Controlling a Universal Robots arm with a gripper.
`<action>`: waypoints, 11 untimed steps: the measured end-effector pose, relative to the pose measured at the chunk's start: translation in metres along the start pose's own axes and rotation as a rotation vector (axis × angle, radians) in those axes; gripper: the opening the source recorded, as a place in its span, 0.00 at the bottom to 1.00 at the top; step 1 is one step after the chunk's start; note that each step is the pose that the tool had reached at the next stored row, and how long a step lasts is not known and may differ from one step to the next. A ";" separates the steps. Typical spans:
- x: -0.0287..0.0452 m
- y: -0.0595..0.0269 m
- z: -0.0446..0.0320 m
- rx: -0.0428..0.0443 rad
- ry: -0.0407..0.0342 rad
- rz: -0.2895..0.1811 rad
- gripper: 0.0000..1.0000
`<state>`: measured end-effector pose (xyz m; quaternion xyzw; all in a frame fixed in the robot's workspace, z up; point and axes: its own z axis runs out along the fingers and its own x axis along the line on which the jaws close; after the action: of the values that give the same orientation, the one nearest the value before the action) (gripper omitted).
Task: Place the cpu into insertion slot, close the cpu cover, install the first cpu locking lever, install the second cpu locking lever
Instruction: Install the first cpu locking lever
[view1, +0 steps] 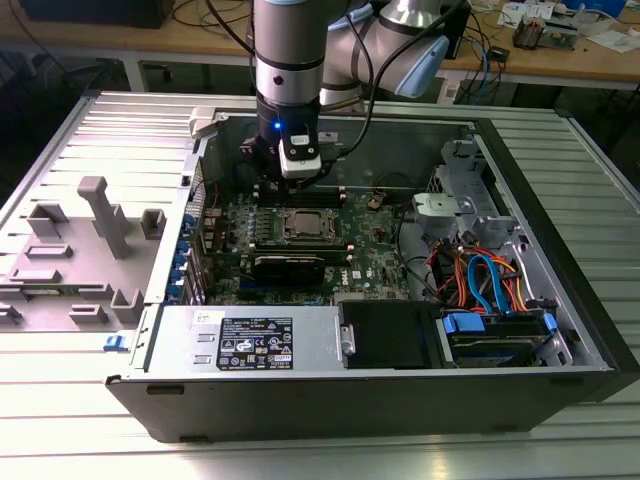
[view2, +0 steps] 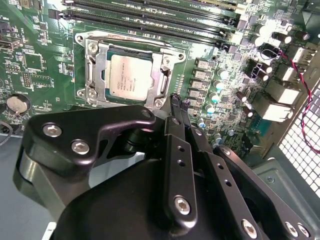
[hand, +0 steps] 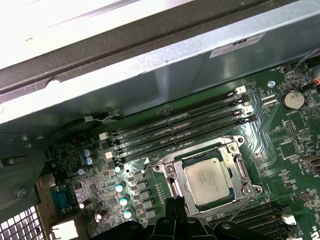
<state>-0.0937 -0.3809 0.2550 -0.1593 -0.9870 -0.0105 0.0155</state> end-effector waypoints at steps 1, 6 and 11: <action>0.0000 0.0000 0.0000 0.0000 0.0000 0.000 0.11; 0.0000 0.0000 0.0000 0.0000 0.0000 -0.001 0.11; 0.0031 -0.0010 0.0001 0.0001 0.0000 -0.006 0.11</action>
<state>-0.0969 -0.3809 0.2550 -0.1561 -0.9876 -0.0105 0.0154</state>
